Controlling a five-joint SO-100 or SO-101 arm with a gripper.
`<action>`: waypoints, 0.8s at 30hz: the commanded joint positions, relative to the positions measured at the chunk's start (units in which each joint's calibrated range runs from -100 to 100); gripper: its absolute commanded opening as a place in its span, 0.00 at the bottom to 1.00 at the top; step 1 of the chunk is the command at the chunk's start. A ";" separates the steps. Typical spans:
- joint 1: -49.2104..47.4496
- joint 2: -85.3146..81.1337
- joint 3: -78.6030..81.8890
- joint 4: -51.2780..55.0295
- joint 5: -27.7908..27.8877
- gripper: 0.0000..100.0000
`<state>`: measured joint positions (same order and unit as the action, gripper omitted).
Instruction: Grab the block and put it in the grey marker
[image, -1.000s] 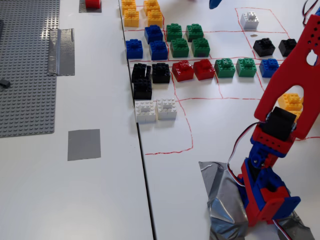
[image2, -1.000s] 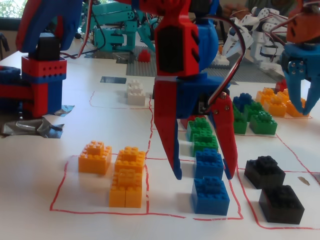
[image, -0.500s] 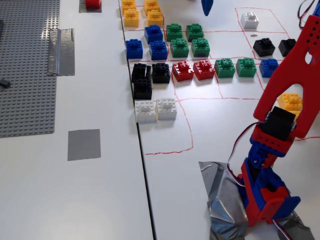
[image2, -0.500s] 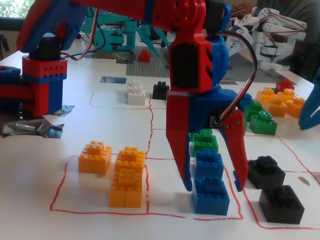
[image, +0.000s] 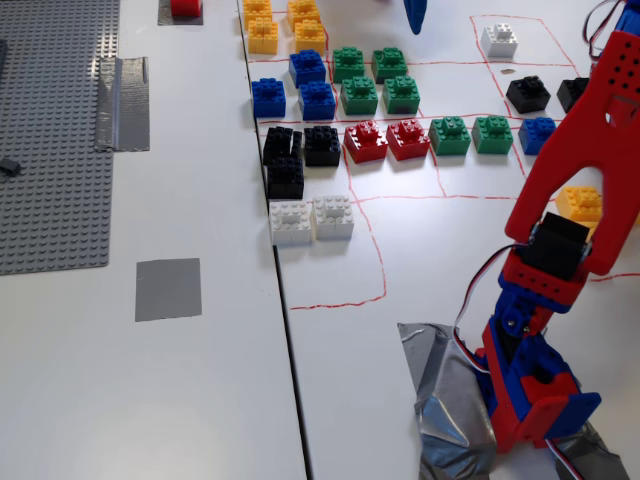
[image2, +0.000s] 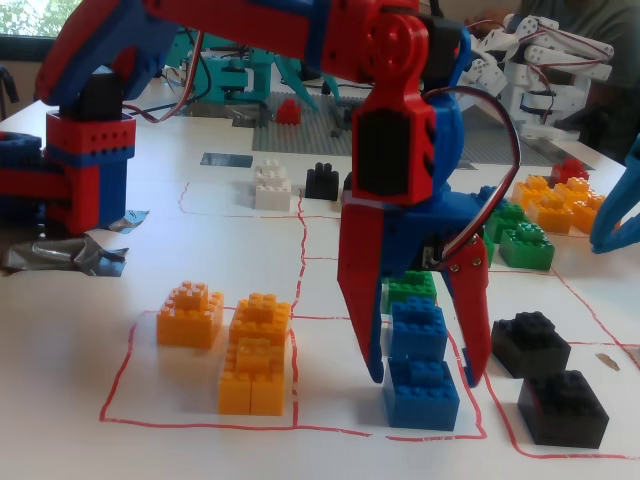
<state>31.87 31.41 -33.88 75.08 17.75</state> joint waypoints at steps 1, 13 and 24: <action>-0.66 -1.88 -5.18 0.50 -0.29 0.20; -1.25 -2.04 -6.09 2.85 0.29 0.00; -4.49 -14.09 -3.27 8.21 -1.03 0.00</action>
<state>27.92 29.58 -34.70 82.36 17.26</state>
